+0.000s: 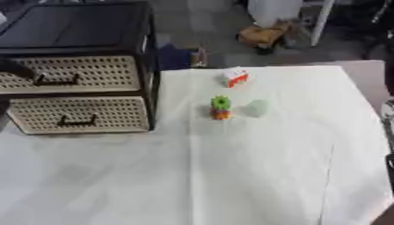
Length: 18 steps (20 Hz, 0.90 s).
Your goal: Pick up objects from table and place into drawer.
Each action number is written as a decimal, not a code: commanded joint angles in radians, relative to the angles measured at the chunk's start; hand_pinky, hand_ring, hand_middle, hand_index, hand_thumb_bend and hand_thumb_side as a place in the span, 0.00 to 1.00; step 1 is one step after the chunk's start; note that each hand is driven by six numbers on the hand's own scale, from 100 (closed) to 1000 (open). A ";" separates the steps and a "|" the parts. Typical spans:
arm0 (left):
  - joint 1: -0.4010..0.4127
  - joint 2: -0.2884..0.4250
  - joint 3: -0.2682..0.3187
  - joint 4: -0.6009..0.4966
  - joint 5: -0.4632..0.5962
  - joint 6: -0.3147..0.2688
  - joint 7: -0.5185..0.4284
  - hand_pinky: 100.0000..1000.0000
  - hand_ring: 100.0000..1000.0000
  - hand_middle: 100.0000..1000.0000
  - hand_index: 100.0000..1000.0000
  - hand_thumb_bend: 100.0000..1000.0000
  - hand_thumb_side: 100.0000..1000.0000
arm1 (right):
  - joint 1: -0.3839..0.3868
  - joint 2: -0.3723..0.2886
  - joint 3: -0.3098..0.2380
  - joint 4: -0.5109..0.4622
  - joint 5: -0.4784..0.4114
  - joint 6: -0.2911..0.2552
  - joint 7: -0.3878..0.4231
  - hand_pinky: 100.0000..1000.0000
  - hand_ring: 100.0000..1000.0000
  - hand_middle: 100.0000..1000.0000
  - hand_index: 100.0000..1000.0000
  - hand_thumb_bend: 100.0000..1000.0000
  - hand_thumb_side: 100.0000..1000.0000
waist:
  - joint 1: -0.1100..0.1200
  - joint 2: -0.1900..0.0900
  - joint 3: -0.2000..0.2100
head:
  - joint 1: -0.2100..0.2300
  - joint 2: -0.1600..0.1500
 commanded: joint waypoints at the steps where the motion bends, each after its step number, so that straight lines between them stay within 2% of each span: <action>1: -0.026 0.023 0.002 -0.012 -0.011 0.011 -0.029 0.00 0.00 0.00 0.89 0.00 1.00 | -0.016 -0.013 0.000 -0.018 0.007 -0.003 0.003 0.61 0.57 0.51 0.78 0.00 1.00 | 0.002 -0.022 -0.001 | 0.012 0.003; 6: -0.045 0.008 -0.012 -0.012 -0.018 0.004 -0.061 0.00 0.00 0.00 0.92 0.15 1.00 | -0.019 -0.006 0.002 -0.022 0.006 -0.002 0.003 0.61 0.57 0.51 0.78 0.00 1.00 | 0.003 -0.026 -0.004 | 0.068 -0.007; 11: -0.068 -0.010 -0.025 -0.009 -0.024 0.002 -0.104 0.00 0.00 0.00 0.93 0.22 1.00 | -0.021 0.002 0.004 -0.027 0.006 0.000 0.003 0.61 0.57 0.51 0.78 0.00 1.00 | 0.001 -0.028 -0.008 | 0.100 -0.011; 18: -0.121 -0.032 -0.055 0.060 -0.055 -0.003 -0.150 0.00 0.00 0.00 0.94 0.17 1.00 | -0.025 0.006 0.007 -0.027 0.008 0.000 0.005 0.61 0.57 0.51 0.78 0.00 1.00 | -0.001 -0.030 -0.012 | 0.091 -0.010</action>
